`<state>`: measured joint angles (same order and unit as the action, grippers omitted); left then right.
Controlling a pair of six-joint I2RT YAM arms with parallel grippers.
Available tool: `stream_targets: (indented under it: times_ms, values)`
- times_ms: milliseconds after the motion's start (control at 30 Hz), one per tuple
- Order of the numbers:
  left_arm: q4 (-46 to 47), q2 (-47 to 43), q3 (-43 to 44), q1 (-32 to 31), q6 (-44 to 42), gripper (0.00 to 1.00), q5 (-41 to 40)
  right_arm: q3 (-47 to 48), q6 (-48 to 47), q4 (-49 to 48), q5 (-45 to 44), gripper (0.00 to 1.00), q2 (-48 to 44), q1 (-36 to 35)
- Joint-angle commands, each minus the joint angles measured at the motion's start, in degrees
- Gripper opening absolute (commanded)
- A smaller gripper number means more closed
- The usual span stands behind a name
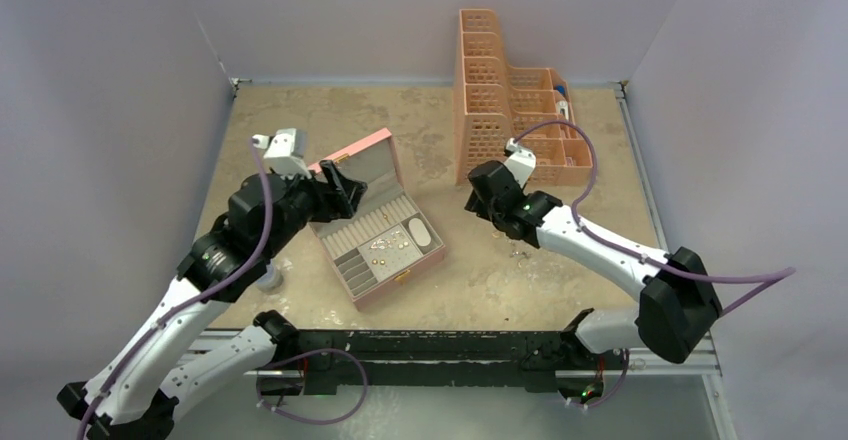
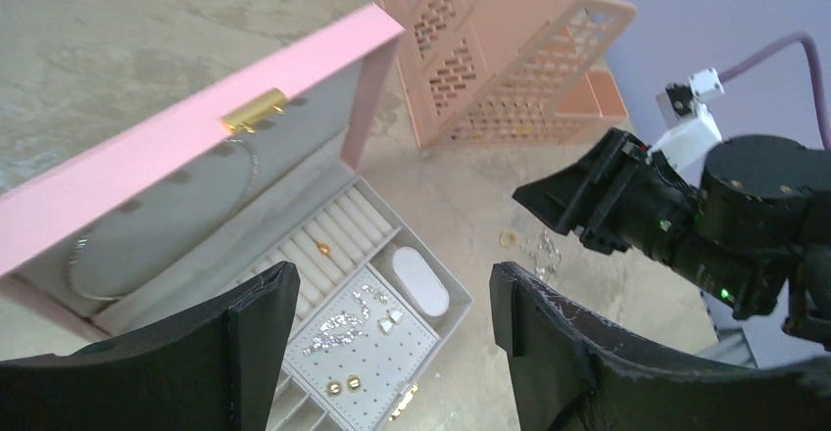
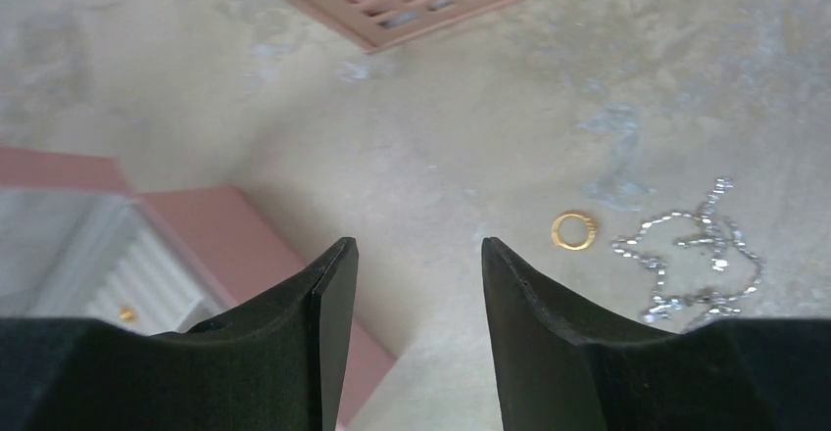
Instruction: Organize the mixed jewelry
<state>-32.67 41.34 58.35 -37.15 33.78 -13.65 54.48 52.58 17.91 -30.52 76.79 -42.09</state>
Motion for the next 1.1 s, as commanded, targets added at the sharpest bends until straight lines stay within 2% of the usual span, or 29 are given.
stream_targets:
  times_ms: [0,233,500,867,1067]
  values:
    - [4.7,2.0,-0.3,0.2,1.0,0.73,7.3,-3.3,0.2,0.2,0.8,0.52,1.5,2.6]
    - [5.7,3.0,-2.0,0.2,2.9,0.73,9.8,-6.7,-5.7,-6.0,6.4,0.42,5.6,4.8]
    - [5.7,3.8,-2.3,0.2,3.1,0.72,11.1,-3.4,-7.1,-5.1,5.7,0.30,13.4,5.4]
    - [5.9,4.7,-2.4,0.2,3.7,0.72,10.8,-3.9,-4.9,-0.7,0.0,0.33,8.7,6.2]
    - [5.7,4.7,-2.4,0.2,3.9,0.72,10.7,-5.3,-1.2,2.4,-0.5,0.35,11.1,7.8]
